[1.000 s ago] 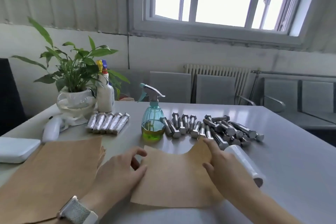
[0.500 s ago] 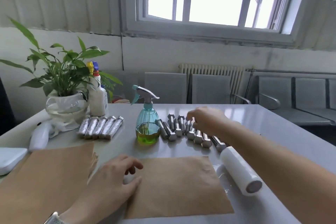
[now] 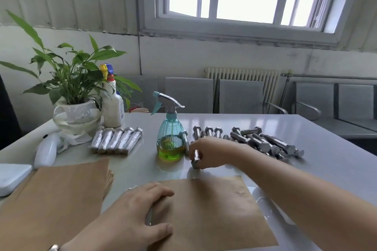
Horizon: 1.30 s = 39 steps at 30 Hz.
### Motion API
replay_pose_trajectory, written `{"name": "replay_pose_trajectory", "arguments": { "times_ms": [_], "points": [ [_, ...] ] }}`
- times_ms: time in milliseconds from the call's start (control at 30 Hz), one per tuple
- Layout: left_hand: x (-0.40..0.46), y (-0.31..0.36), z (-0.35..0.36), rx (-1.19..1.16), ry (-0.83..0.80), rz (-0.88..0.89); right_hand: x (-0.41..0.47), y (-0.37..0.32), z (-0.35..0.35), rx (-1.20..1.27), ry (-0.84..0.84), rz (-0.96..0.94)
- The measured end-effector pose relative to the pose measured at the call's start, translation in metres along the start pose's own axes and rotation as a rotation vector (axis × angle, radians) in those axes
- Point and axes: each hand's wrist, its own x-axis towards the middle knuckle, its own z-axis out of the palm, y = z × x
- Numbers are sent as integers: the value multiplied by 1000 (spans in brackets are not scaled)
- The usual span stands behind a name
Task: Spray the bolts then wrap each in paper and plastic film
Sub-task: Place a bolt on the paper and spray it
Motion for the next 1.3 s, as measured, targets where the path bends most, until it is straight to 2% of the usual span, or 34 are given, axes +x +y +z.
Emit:
{"name": "replay_pose_trajectory", "arguments": {
  "times_ms": [100, 167, 267, 367, 533, 667, 833, 967, 1300],
  "points": [
    [-1, -1, 1, -12, -8, -16, -8, 1, -10, 54, -103, -39],
    [-1, -2, 1, -13, -12, -19, -10, 3, -8, -46, -84, -81],
    [-1, -1, 0, -18, -28, -17, -10, 1, 7, -311, 82, -201],
    [-1, 2, -1, -16, -37, -27, -13, 0, 15, -401, 233, -338],
    [-1, 4, -1, -40, -32, -51, -38, -10, 8, -131, 434, -279],
    [-1, 6, -1, -71, -19, -51, -74, -28, 9, 47, 339, -219],
    [-2, 5, 2, -74, 17, -68, -100, -37, 37, 65, 237, -140],
    [-3, 3, 3, -81, 26, -76, -101, -35, 56, 27, 285, -42],
    [-1, -1, 6, -63, 19, -83, -101, -31, 66, 64, 274, -21]
  ]
}}
